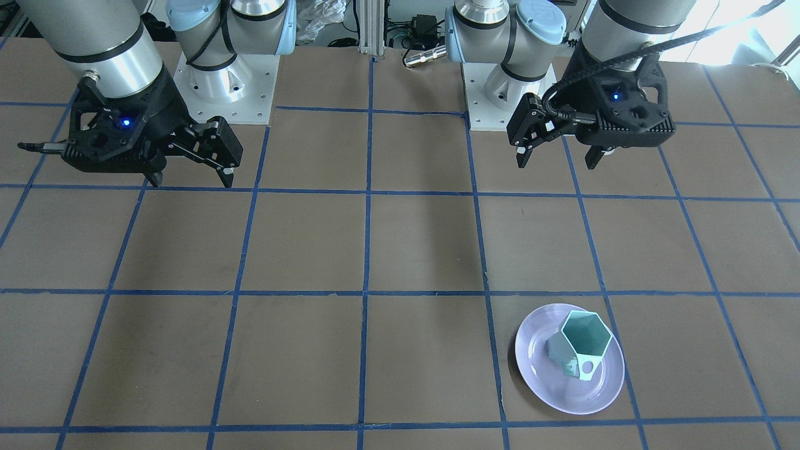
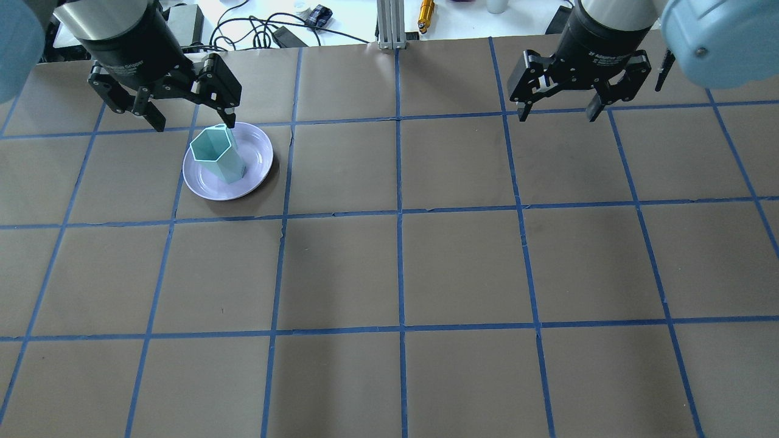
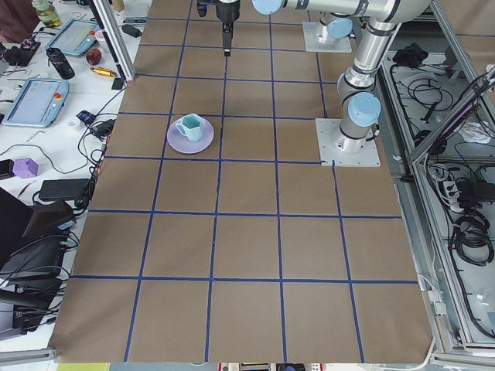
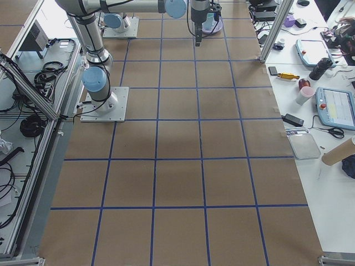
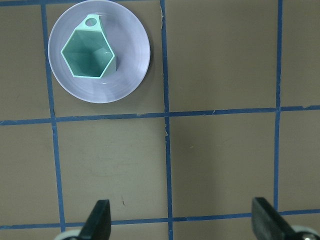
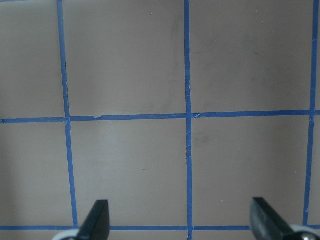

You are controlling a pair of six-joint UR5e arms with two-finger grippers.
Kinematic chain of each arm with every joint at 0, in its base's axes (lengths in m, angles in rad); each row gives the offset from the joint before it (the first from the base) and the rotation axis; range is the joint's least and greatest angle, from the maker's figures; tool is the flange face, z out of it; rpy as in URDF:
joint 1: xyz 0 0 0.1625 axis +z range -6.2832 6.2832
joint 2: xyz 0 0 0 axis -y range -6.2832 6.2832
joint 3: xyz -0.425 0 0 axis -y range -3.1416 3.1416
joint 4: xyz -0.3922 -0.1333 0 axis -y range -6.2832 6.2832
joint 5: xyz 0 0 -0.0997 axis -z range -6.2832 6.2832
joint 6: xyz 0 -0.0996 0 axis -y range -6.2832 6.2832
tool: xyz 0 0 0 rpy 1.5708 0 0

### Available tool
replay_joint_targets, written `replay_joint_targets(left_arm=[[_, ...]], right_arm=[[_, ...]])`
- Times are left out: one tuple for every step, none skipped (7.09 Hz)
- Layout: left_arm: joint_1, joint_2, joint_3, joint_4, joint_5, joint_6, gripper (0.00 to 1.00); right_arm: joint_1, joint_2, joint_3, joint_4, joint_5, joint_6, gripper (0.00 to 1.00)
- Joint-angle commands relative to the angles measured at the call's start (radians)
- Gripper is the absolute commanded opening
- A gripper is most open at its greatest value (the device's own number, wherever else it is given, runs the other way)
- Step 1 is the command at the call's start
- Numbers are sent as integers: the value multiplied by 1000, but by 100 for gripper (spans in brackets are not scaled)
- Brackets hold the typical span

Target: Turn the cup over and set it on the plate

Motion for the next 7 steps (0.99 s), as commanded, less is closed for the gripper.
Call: replay_joint_targets(left_arm=[[-14, 1, 1, -7, 6, -30, 100], [-14, 1, 1, -7, 4, -30, 100], [-14, 5, 1, -7, 1, -30, 100], [-14, 1, 1, -6, 1, -30, 100], [-14, -8, 1, -6, 0, -28, 100], [-14, -7, 1, -6, -3, -30, 100], [-14, -7, 1, -6, -5, -30, 100]], right_arm=[[0, 0, 0, 0, 1, 0, 100], [0, 0, 0, 0, 1, 0, 100], [0, 0, 0, 0, 0, -1, 100], [0, 0, 0, 0, 0, -2, 100], [0, 0, 0, 0, 1, -2, 100], [0, 0, 0, 0, 0, 0, 100], [0, 0, 0, 0, 0, 0, 100]])
